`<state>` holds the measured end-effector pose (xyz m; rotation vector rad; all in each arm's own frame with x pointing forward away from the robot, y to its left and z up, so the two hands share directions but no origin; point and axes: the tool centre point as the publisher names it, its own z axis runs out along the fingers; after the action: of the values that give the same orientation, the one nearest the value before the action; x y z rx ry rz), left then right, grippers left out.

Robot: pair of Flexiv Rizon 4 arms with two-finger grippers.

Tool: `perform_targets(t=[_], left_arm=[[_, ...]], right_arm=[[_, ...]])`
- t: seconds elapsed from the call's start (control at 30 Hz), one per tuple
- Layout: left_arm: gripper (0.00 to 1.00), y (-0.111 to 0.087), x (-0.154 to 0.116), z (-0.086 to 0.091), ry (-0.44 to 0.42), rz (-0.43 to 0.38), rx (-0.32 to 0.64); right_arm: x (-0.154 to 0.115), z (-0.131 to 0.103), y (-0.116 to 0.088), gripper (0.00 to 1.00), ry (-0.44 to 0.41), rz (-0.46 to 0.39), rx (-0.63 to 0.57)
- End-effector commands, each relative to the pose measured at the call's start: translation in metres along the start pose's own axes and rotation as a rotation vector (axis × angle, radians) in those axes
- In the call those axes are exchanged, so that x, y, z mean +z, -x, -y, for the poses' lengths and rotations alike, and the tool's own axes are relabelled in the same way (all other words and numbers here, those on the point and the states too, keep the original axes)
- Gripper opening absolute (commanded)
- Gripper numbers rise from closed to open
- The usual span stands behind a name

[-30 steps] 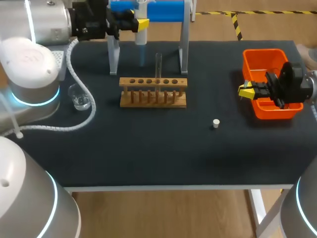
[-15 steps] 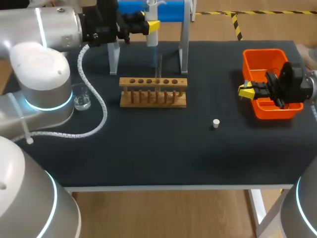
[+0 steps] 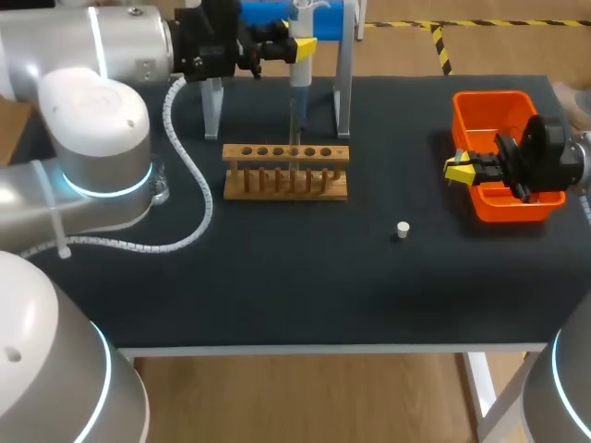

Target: Invert the test tube, pick up the pipette, mount the tip to pipette, aspirate from beaker and dispense into the tube, eject the tip, return the pipette, and cap with the stopper.

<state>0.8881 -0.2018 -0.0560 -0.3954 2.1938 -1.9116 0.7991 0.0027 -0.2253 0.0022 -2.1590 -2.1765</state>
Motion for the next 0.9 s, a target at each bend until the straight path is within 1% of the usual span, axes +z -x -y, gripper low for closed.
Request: perform_targets(t=[0.03, 0.2, 0.9], left_arm=[[0.00, -0.0064, 0.0024, -0.0017, -0.005, 0.020, 0.006], [0.00, -0.0086, 0.0015, -0.0021, -0.016, 0.040, 0.012], [0.00, -0.0122, 0.0014, -0.0037, -0.001, 0.037, 0.011]], right_arm=[[-0.0001, -0.0001, -0.0007, 0.00, -0.002, 0.001, -0.001], [-0.0001, -0.0001, -0.0007, 0.00, -0.002, 0.001, -0.001], [-0.0001, -0.0001, -0.0007, 0.00, -0.002, 0.001, -0.001]])
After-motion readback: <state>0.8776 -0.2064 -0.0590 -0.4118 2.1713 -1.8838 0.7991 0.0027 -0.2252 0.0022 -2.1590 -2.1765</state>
